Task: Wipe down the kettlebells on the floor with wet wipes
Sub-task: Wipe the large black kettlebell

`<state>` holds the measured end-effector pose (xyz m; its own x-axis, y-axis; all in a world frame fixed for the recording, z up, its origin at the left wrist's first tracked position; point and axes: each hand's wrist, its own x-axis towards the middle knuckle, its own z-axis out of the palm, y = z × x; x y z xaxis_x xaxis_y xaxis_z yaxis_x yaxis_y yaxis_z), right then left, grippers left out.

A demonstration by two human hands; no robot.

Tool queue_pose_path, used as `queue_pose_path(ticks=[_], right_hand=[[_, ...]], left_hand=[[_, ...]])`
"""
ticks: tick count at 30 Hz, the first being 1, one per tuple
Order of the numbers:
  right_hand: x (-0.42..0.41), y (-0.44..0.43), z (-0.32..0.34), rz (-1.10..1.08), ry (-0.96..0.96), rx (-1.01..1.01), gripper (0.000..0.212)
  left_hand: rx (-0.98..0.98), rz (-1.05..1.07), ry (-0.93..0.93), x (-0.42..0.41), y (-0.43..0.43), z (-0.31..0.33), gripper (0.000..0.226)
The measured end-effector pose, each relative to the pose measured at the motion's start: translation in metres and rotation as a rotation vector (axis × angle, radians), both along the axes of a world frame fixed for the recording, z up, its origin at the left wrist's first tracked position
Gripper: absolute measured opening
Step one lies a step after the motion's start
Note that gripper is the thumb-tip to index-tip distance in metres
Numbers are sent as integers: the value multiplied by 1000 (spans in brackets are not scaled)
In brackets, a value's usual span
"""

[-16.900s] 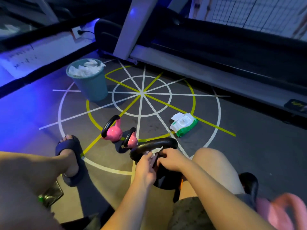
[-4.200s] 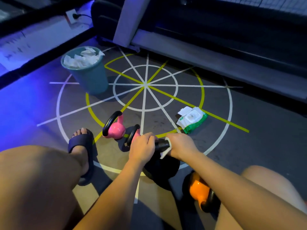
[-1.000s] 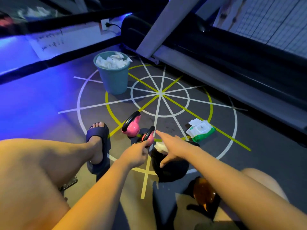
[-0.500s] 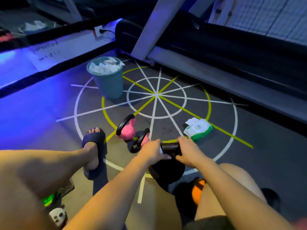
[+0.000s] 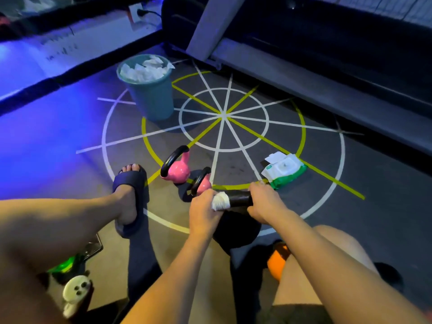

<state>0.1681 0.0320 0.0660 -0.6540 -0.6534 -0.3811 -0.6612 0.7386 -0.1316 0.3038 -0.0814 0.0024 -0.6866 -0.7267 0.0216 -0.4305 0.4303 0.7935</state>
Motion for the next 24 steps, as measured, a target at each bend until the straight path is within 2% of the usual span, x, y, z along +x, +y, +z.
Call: queue_pose_path(ticks=[2,4,5,7,9,12,13,15,17,20,24], right_hand=[[1,-1,1,-14,-7,14,42],[2,-3,1,-13,1,23,40],[2,-3,0,-20,2,24,40],[3,-3,0,-29,11,20,40],[4,-3,-1,-34,19,23,40],[5,-4,1,-44,18,27,40],[5,-4,2,-47,14,29,39],[5,-5,3,-47,10,33,38],[5,-5,3,-53,5,42,37],[6,-6,4,-66,2,40,38],[7,-6,4,-67,7,33,38]], left_hand=[[139,100,22,3,7,-7,19],[198,122,10,3,7,-8,23],[159,96,-4,2,4,-6,26],[-54,-20,-87,-1,-1,1,34],[-179,-120,-207,-5,2,20,54],[-81,-227,-292,-5,8,43,117],[-116,-283,-320,-4,7,48,128],[-221,-408,-438,-4,0,53,122],[-277,-503,-567,-10,-6,59,102],[-265,-477,-563,-25,-8,63,62],[-265,-459,-500,-30,-7,58,56]])
